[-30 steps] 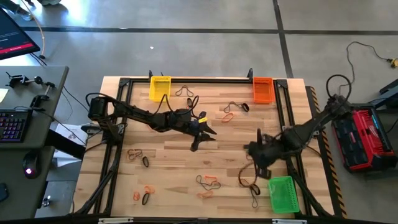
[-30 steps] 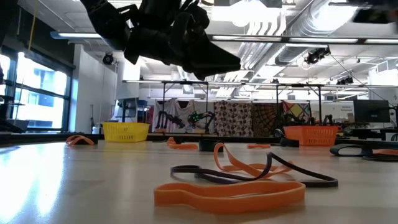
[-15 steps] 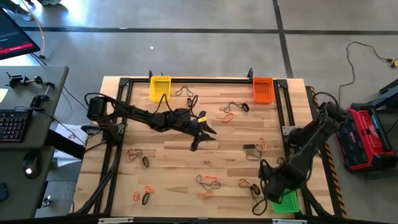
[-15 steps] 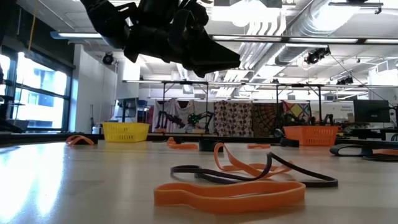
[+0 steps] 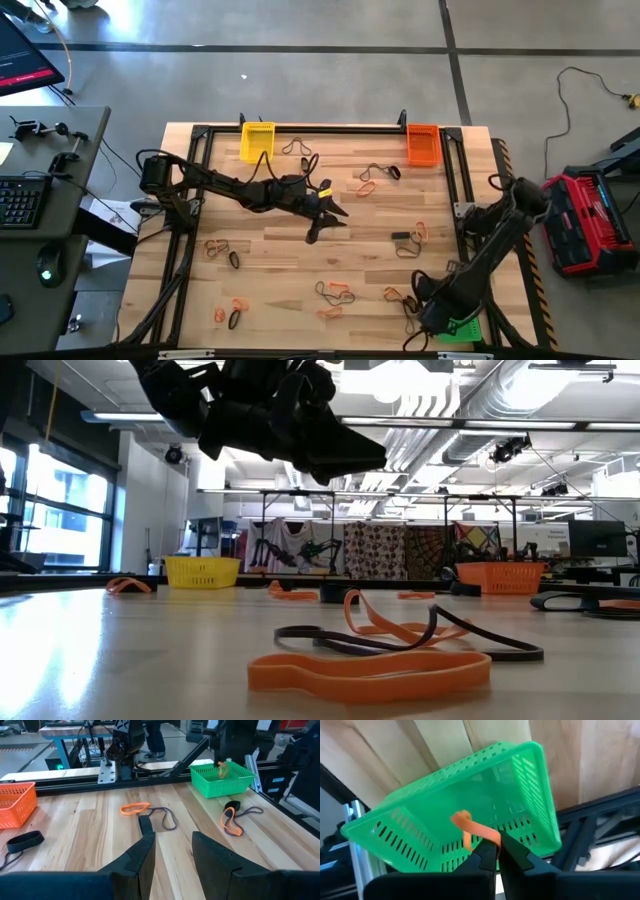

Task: Sort rubber bands into baskets
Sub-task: Put the orange rubber band into the green bin, then put the black rubber band into the orange bin

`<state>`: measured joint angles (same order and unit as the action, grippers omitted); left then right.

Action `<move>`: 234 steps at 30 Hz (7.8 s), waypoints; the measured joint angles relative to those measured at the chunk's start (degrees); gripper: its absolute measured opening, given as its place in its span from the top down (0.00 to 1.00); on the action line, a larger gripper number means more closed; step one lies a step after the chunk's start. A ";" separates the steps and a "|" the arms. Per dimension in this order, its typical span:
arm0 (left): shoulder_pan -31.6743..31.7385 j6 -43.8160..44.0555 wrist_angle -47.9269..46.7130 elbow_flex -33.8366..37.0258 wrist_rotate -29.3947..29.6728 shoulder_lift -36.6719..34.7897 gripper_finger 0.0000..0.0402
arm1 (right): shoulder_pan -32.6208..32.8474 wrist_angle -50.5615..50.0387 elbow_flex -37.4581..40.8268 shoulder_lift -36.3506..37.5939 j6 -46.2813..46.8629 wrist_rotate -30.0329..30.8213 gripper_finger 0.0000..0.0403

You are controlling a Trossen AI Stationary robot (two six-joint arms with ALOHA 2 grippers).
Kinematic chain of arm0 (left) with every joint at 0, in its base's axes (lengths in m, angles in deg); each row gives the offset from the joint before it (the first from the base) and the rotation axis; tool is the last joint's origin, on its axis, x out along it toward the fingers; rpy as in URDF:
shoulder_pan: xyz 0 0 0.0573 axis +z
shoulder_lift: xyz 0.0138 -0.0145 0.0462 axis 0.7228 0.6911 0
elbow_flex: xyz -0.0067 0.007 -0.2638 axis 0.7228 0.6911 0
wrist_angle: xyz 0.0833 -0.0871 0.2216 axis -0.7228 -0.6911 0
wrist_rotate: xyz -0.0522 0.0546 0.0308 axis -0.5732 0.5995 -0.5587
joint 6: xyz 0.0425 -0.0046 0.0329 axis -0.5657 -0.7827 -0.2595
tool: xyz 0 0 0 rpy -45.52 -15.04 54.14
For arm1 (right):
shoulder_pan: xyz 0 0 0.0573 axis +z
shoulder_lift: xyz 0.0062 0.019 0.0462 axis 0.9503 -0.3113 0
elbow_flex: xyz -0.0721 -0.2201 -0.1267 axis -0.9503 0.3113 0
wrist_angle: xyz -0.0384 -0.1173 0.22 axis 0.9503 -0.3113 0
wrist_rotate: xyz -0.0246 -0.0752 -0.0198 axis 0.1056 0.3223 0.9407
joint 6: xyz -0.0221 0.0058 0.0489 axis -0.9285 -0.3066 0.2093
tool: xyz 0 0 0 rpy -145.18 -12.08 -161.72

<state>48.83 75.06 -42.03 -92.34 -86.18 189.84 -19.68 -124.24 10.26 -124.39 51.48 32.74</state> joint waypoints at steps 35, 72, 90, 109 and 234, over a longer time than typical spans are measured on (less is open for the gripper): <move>-0.07 0.00 -4.84 -0.07 -0.06 -2.82 0.70 | 3.25 13.18 10.41 -0.29 4.26 -6.97 0.68; -1.77 1.26 18.87 16.09 -0.11 -4.81 0.95 | -4.96 17.78 -1.94 -6.18 9.50 16.73 0.60; -1.77 0.64 18.61 16.09 0.07 -4.79 0.95 | -6.72 13.18 -1.89 -11.74 10.76 14.52 0.61; -1.77 0.64 18.42 16.11 1.37 -4.79 0.95 | -6.93 13.29 -1.89 -12.58 2.98 10.00 0.96; -1.75 3.06 14.83 16.13 6.43 -4.76 0.95 | -87.15 46.89 27.66 26.05 -50.22 44.35 1.00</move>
<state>47.08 78.13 -27.20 -76.21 -79.75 185.08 -106.82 -77.35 37.91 -98.34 1.25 77.09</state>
